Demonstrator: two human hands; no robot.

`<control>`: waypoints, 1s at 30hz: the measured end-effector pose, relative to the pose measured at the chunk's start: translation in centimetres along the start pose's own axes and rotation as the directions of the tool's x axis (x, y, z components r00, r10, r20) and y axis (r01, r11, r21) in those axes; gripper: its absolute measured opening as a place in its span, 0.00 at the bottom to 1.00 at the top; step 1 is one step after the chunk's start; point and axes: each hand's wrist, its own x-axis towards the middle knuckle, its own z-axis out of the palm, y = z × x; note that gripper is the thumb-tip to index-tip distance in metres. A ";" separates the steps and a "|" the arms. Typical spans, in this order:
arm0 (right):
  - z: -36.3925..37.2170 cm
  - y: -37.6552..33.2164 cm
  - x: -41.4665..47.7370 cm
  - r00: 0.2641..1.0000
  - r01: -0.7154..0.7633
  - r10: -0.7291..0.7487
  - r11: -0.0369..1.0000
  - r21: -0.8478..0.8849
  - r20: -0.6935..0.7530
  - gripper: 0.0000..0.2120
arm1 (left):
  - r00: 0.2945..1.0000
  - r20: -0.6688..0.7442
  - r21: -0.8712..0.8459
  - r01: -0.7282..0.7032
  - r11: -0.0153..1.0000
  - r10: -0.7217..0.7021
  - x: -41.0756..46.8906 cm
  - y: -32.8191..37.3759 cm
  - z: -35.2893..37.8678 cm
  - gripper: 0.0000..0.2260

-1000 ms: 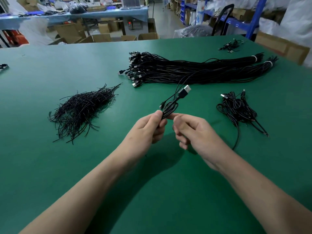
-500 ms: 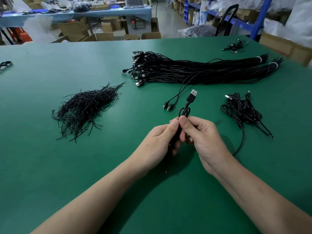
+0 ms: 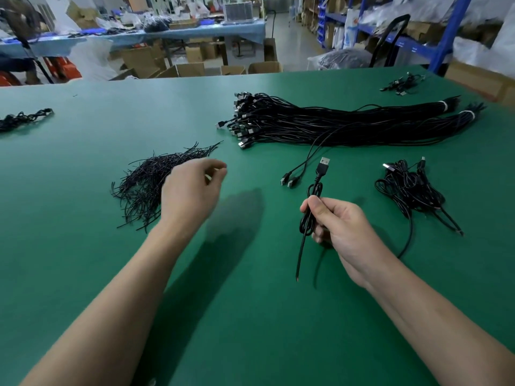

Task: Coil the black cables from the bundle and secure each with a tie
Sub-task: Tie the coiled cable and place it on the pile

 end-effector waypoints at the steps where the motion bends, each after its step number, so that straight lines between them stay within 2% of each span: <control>1: 0.1 0.0 0.0 1.000 -0.005 0.005 1.000 -0.011 0.002 0.13 | 0.999 -0.043 0.080 0.001 0.997 0.002 1.0 -1.1 -0.5 0.07; 3: 0.2 0.1 0.0 1.000 -0.005 0.005 0.999 -0.046 0.002 0.13 | 0.998 -0.065 0.225 0.010 0.974 0.005 2.8 -3.2 -1.1 0.09; 7: 0.4 0.1 -0.2 1.000 -0.004 0.005 0.998 -0.070 0.011 0.13 | 0.997 0.053 0.455 0.024 0.890 -0.054 5.0 -6.4 -1.5 0.12; 15: 0.8 -0.6 -0.6 0.990 -0.048 0.038 0.996 0.074 0.134 0.13 | 0.993 0.122 0.449 -0.047 0.892 -0.009 6.3 -7.2 -1.5 0.09; 18: 0.9 -0.7 -0.7 0.984 -0.055 0.046 0.998 0.045 0.172 0.14 | 0.991 0.119 0.468 -0.110 0.877 0.061 6.3 -7.5 -1.7 0.07; 22: 1.0 -0.6 -0.7 0.990 -0.039 0.034 0.998 0.038 0.137 0.13 | 0.968 0.038 0.461 -0.237 0.855 0.247 6.0 -7.8 -1.8 0.05; 26: 1.1 -0.6 -0.6 0.995 -0.022 0.017 0.999 0.048 0.102 0.13 | 0.901 -0.153 0.434 -0.309 0.847 0.407 5.9 -7.7 -1.9 0.04; 28: 1.2 -0.6 -0.6 0.996 -0.010 0.007 0.999 0.037 0.094 0.13 | 0.874 -0.259 0.358 -0.309 0.881 0.411 5.5 -7.0 -1.9 0.05; 30: 1.2 -0.7 -0.7 0.996 0.007 -0.010 0.999 0.032 0.094 0.12 | 0.881 -0.332 0.149 -0.303 0.941 0.337 4.4 -5.2 -1.5 0.04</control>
